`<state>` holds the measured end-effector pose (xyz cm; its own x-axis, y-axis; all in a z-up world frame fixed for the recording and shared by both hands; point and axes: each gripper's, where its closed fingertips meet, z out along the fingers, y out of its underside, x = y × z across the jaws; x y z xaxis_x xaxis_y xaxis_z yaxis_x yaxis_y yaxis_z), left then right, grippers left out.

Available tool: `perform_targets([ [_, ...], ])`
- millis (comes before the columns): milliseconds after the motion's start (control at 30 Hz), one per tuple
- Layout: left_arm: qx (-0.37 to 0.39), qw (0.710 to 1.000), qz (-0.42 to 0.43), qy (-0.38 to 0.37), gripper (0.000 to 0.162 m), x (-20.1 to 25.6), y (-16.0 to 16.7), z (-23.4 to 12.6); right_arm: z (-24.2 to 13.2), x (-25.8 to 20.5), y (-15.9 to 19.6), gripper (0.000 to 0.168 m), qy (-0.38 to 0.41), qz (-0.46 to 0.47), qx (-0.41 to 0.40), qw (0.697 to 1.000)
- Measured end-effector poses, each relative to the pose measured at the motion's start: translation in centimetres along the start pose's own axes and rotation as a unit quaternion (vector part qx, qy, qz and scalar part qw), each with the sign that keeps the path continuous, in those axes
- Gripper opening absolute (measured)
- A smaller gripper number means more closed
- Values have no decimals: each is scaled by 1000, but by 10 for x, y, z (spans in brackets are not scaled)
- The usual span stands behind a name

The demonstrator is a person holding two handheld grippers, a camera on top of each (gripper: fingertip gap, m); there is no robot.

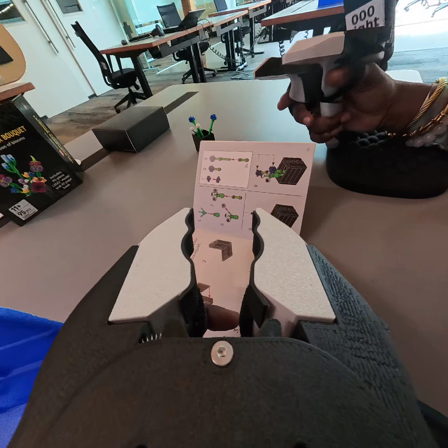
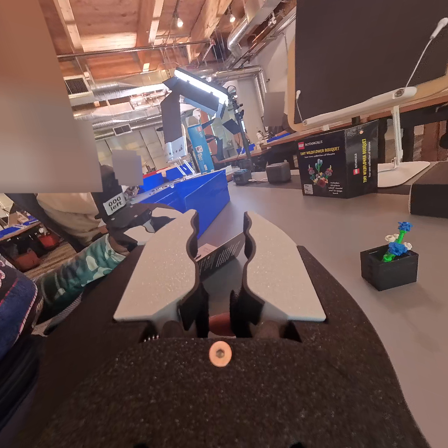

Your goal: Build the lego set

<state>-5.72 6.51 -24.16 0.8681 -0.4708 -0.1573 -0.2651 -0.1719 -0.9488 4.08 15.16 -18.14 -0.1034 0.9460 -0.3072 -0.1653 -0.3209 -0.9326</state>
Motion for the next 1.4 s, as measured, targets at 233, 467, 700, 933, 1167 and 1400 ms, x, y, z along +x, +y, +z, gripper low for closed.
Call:
perform_targets([
  [233,-18,1000,12,16,45,5,6,2,-5,6,-6,37,2,26,27,999],
  [467,-46,998,42,28,46,13,14,6,-5,9,-7,39,1,47,33,998],
  [700,-44,998,41,21,45,11,13,6,-8,15,-9,40,7,71,45,996],
  [933,-30,999,36,18,46,9,5,0,-10,16,-13,40,15,65,58,996],
  [1167,-58,992,65,93,45,-4,-24,-70,-13,17,-15,41,18,70,68,995],
  [1400,-244,967,55,-46,50,-132,15,-165,-13,16,-15,42,18,64,68,996],
])
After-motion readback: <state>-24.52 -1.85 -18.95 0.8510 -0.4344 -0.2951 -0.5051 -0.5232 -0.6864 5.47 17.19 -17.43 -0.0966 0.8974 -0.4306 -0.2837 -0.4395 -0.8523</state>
